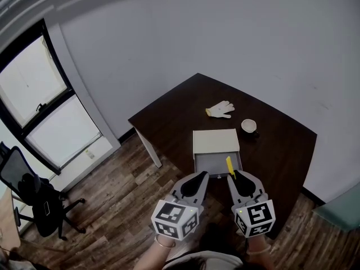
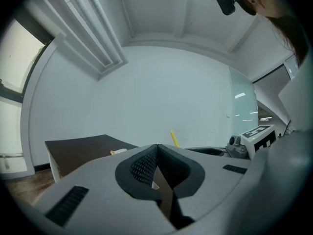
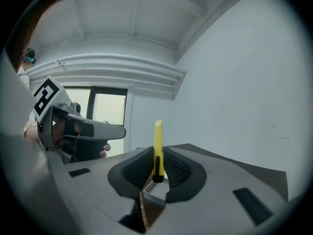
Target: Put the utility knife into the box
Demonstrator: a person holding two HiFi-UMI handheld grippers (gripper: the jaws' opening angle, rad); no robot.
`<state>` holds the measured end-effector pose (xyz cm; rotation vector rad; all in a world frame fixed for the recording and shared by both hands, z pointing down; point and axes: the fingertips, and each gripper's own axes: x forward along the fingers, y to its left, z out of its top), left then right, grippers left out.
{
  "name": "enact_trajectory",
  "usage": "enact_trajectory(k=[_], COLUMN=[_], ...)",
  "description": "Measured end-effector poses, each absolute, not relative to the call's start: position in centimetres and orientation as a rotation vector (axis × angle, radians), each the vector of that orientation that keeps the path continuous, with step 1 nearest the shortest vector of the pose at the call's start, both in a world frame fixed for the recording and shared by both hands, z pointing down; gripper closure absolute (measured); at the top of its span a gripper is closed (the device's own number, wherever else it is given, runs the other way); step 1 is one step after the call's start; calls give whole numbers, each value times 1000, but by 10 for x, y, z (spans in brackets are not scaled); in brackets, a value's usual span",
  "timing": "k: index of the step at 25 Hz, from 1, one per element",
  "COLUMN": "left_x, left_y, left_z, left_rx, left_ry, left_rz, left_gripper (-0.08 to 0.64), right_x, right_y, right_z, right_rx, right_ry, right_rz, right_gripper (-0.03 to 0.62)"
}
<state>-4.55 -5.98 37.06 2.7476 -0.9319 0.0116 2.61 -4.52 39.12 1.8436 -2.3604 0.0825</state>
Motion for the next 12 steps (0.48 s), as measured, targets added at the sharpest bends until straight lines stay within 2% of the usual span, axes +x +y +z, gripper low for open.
enact_trajectory(k=[12], left_x=[7], left_y=[-116], left_z=[379], left_rx=[2708], left_ry=[-1017], left_rz=[24], left_gripper=[543], right_x=[76], right_y=[-106], right_z=[398], right_rx=[1700], right_ry=[-2400], right_rz=[62], right_gripper=[523])
